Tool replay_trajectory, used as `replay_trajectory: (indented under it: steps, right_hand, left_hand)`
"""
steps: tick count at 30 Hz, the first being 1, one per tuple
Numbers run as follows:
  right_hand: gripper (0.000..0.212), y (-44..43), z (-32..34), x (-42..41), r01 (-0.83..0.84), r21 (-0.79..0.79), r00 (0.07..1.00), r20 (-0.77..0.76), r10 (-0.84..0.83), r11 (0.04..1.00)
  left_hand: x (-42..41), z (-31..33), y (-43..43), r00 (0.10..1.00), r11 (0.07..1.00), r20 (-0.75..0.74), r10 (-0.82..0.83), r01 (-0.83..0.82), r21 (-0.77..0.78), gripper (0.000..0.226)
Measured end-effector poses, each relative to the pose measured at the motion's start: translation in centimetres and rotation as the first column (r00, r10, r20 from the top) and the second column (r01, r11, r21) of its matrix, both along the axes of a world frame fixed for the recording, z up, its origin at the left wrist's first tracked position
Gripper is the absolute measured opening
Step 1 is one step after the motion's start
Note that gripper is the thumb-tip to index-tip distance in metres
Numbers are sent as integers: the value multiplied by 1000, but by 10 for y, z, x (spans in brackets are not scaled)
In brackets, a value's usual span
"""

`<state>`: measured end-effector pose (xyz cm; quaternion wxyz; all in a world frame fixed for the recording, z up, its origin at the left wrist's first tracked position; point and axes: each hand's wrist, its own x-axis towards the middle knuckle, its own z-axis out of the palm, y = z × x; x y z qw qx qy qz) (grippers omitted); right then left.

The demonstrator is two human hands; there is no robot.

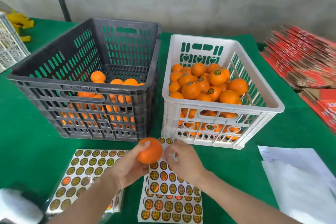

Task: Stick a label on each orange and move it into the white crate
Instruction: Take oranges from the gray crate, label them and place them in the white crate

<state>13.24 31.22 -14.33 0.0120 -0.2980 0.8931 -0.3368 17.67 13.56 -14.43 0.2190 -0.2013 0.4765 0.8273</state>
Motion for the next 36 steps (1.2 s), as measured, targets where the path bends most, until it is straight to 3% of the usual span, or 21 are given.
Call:
replay_trajectory:
  steps: [4, 8, 15, 20, 24, 26, 28, 30, 32, 34, 36]
  right_hand:
    - [24, -1, -17, 20, 117, 95, 991, 54, -123, 989]
    - [25, -2, -21, 27, 173, 114, 985, -8, -174, 978]
    - [10, 3, -25, 36, 220, -8, 974, 52, -219, 976]
    - [9, 4, -28, 35, 248, -22, 958, 153, -242, 968]
    - [10, 6, -28, 40, 238, -88, 968, 103, -229, 967]
    - [14, 8, -28, 43, 232, -145, 970, 109, -218, 962]
    - [13, 10, -26, 44, 269, -166, 947, 225, -229, 949]
    - [16, 15, -22, 41, 337, -127, 883, 387, -267, 933]
    - [22, 22, -14, 35, 404, -145, 836, 460, -300, 903]
    - [24, 27, -1, 29, 438, -223, 825, 486, -290, 871]
    - [24, 29, 15, 22, 435, -297, 828, 502, -248, 850]
  left_hand:
    - [-1, -4, 4, 1000, 1000, -17, -8, 9, 6, 112]
    - [-2, -8, 5, 1000, 1000, -3, -5, 5, -7, 110]
    - [-4, -15, 10, 998, 997, 20, -55, 56, -54, 93]
    - [-5, -16, 9, 994, 993, 20, -104, 105, -50, 99]
    - [-6, -14, 12, 990, 989, 37, -139, 140, -37, 73]
    - [-7, -12, 12, 986, 981, 47, -162, 166, -99, 64]
    - [-5, -7, 9, 976, 947, 31, -214, 215, -238, 76]
    - [-1, -1, 5, 957, 852, -7, -288, 253, -458, 94]
    - [0, 4, 1, 944, 736, -30, -328, 236, -635, 91]
    - [-1, 9, -2, 935, 695, -71, -348, 206, -689, 82]
    - [-2, 15, -2, 929, 740, -116, -351, 199, -642, 78]
